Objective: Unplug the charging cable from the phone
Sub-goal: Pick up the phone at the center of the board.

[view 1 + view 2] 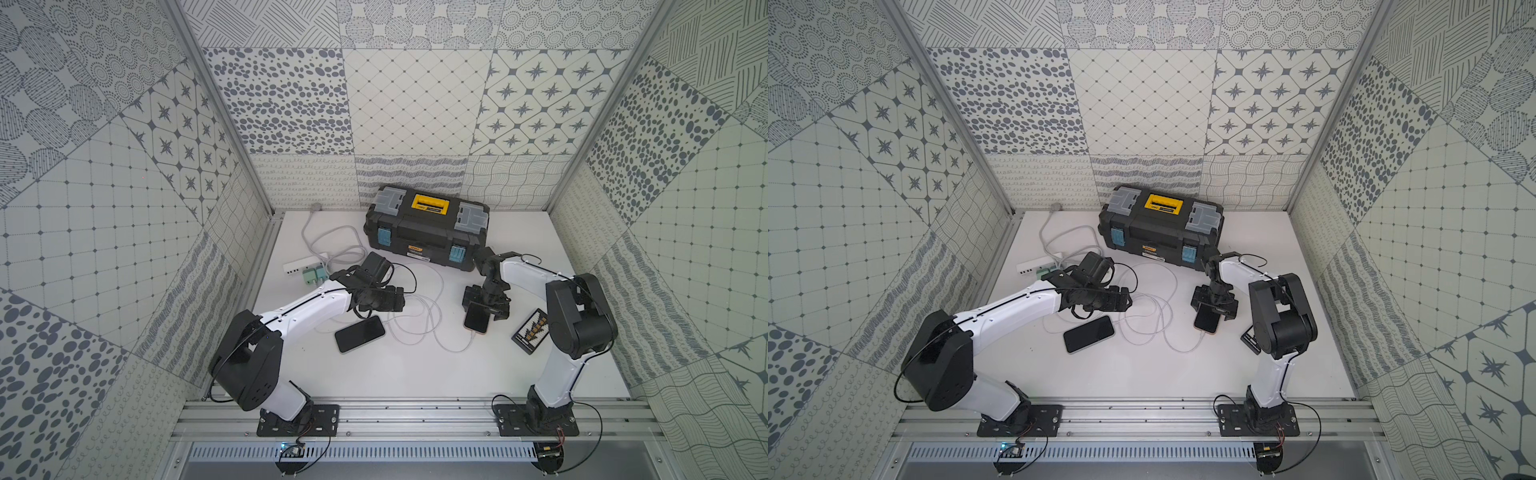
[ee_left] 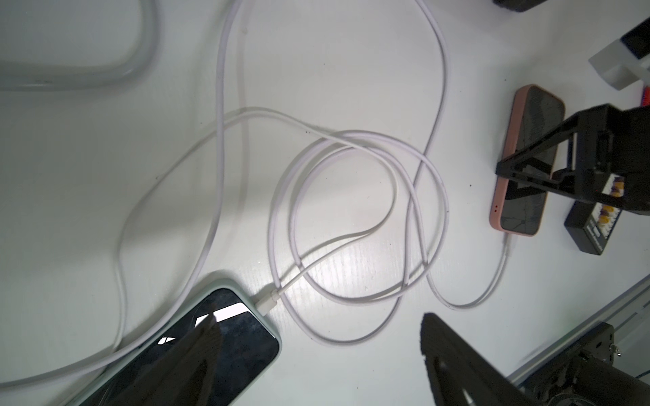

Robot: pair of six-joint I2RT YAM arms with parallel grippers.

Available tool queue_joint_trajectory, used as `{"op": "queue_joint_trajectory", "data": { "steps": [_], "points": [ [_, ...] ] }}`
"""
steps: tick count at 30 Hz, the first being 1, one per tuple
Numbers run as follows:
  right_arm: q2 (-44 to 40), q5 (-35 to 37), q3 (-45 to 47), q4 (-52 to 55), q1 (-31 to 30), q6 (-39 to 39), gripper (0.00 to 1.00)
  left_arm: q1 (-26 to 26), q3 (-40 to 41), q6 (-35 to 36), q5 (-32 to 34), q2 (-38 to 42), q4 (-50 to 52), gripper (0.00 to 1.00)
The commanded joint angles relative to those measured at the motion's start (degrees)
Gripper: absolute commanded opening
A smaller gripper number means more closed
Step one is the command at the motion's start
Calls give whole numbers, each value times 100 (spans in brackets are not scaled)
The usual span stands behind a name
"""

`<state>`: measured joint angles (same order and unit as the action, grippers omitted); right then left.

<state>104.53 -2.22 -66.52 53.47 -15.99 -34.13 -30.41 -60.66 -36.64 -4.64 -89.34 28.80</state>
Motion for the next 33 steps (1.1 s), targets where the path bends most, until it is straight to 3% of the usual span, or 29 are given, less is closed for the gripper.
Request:
{"op": "queue_joint_trajectory", "data": {
  "steps": [1,26,33],
  "points": [
    [-98,-19,45,-66,28,86,94,-24,-112,-46,-158,-73,-93,91],
    [243,-23,-289,-380,34,136,92,-35,104,-159,-136,86,-155,89],
    [355,-77,-238,-404,43,126,88,-28,128,-176,-118,88,-173,89]
  ]
}}
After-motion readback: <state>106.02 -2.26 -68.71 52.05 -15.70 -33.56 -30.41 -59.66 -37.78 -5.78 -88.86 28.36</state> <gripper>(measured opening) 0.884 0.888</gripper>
